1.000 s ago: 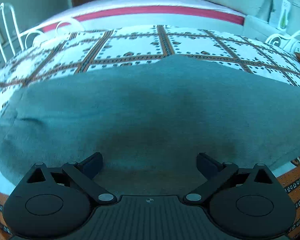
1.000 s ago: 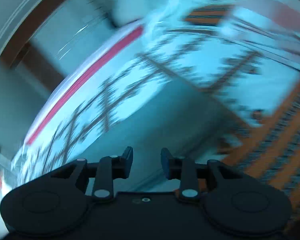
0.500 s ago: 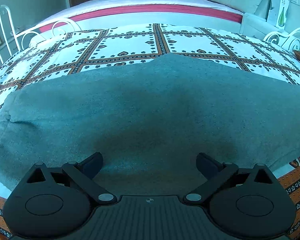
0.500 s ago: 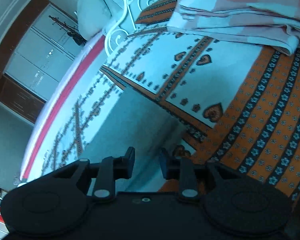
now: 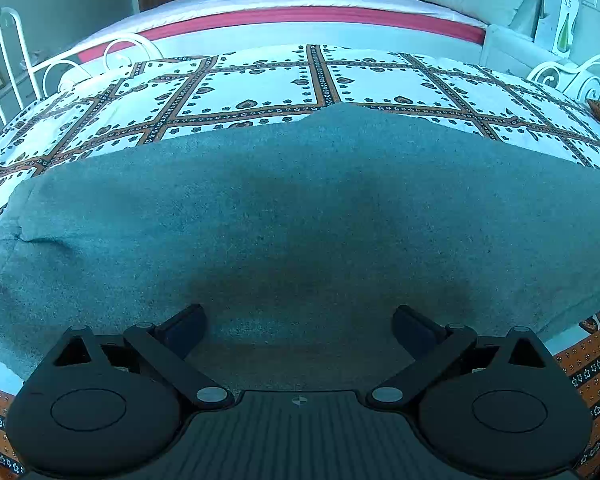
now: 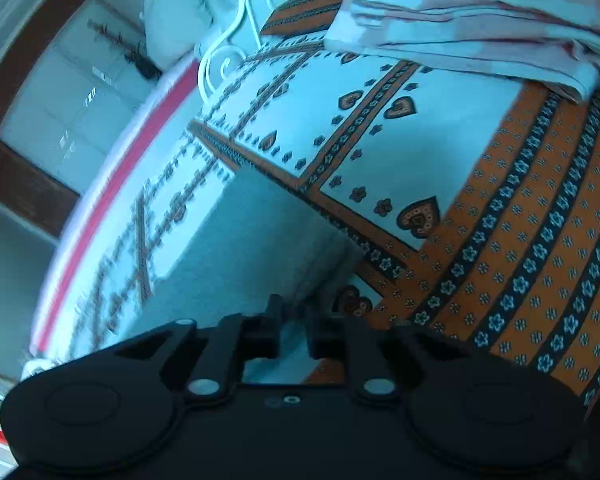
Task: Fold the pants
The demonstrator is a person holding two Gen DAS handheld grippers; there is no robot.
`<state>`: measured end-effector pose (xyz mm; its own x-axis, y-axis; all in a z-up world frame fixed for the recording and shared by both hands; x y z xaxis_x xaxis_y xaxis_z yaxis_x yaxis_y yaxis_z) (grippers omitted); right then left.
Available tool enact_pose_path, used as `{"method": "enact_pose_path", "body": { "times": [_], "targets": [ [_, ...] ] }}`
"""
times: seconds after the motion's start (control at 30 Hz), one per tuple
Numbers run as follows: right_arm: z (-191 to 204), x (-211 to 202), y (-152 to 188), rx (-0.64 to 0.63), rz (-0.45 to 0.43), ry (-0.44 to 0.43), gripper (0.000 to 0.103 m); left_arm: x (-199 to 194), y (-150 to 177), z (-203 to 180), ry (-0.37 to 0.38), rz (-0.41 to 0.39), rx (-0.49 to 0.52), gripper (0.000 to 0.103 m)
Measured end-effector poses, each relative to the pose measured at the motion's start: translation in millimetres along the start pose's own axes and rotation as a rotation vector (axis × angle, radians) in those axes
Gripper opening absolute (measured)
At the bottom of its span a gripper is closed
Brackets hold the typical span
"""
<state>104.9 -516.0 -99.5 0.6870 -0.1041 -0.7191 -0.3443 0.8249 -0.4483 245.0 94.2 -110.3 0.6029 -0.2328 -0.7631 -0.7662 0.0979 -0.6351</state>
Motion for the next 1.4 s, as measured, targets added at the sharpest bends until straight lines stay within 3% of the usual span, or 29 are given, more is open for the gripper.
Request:
{"method": "enact_pose_path", "body": {
  "times": [0.07, 0.17, 0.23, 0.27, 0.3, 0.37, 0.43, 0.47, 0.53, 0.6, 0.67, 0.77, 0.83, 0.87, 0.9, 0.93, 1.07, 1.13, 1.17, 1.3, 1.4],
  "targets": [
    [-4.7, -9.6, -1.9, 0.017, -0.026, 0.006, 0.025, 0.8, 0.4, -0.3, 0.000, 0.000, 0.005, 0.099],
    [-6.8, 2.3, 3.1, 0.050, 0.041, -0.018, 0.036, 2.5, -0.4, -0.3, -0.001, 0.002, 0.003, 0.100],
    [-1.8, 10.3, 3.8, 0.016, 0.025, -0.019, 0.035, 3.3, -0.9, -1.6, -0.002, 0.004, 0.003, 0.101],
    [3.8, 13.4, 4.3, -0.028, 0.022, -0.004, 0.027, 3.8, -1.0, -2.6, -0.001, 0.005, 0.005, 0.101],
    [8.9, 14.3, 4.2, -0.085, 0.012, 0.026, 0.001, 4.2, -1.0, -3.5, -0.002, 0.006, 0.008, 0.102],
    [23.7, 3.3, -0.2, -0.163, -0.036, 0.012, 0.000, 4.1, -0.6, -3.1, 0.000, 0.007, 0.007, 0.102],
    [47.5, -32.1, -10.8, -0.222, -0.154, -0.087, 0.000, 3.0, 1.0, -2.1, 0.001, 0.006, 0.004, 0.102],
    [58.0, -47.1, -12.5, -0.277, -0.208, -0.097, 0.000, 2.5, 1.8, -1.9, 0.001, 0.006, 0.006, 0.103],
    [63.9, -52.5, -11.4, -0.358, -0.247, -0.037, 0.000, 2.3, 2.6, -1.6, 0.003, 0.002, 0.015, 0.103],
    [49.2, -21.2, -7.1, -0.374, -0.173, 0.076, 0.000, 2.6, 2.8, -1.5, 0.005, 0.002, 0.016, 0.103],
    [24.9, 20.7, 2.1, -0.305, -0.020, 0.170, 0.001, 3.2, 2.1, -2.0, 0.000, 0.003, 0.017, 0.103],
    [27.6, 16.9, 0.4, -0.296, -0.049, 0.147, 0.007, 2.2, 2.7, -2.2, -0.006, -0.003, 0.011, 0.103],
    [27.6, 11.4, -0.1, -0.291, -0.030, 0.137, 0.016, 0.3, 2.5, -3.5, -0.008, -0.020, 0.006, 0.103],
    [24.8, 9.8, -1.6, -0.263, -0.014, 0.122, 0.025, -1.5, 2.1, -5.9, 0.001, -0.034, 0.004, 0.103],
    [21.2, 11.7, -2.7, -0.226, 0.008, 0.107, 0.043, -4.1, 1.7, -9.3, 0.011, -0.056, -0.004, 0.103],
    [17.3, 12.5, -2.1, -0.190, 0.024, 0.092, 0.045, -6.3, 1.1, -14.4, 0.026, -0.081, -0.017, 0.103],
    [9.2, 19.0, -8.9, -0.080, 0.023, 0.036, 0.041, -5.1, 5.4, -39.6, 0.056, -0.123, -0.031, 0.103],
    [7.9, 20.1, -10.5, -0.090, 0.014, 0.060, 0.017, 0.9, 9.7, -51.5, 0.048, -0.105, -0.025, 0.103],
    [8.3, 20.7, -10.8, -0.097, 0.023, 0.057, 0.012, 0.1, 8.8, -58.1, 0.043, -0.121, -0.023, 0.103],
    [10.2, 21.0, -7.3, -0.091, 0.052, 0.027, 0.018, -2.2, -2.8, -109.3, 0.099, -0.192, -0.044, 0.103],
    [13.4, 18.3, -4.0, -0.087, 0.051, 0.004, 0.019, 23.1, -2.2, -160.0, 0.144, -0.173, -0.127, 0.103]
  ]
}}
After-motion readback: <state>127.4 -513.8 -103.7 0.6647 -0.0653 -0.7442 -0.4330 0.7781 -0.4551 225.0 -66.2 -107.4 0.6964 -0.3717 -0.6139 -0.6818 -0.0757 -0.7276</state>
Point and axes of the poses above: each gripper's, at about its wrist camera, not at the fingertips, and x roughly the way its jaws point, z to its left, y to its underside, the point moved 9 cm from there along x, roughly the way its jaws point, and after that the axes turned 11 degrees about y, right-handed, at the moved point
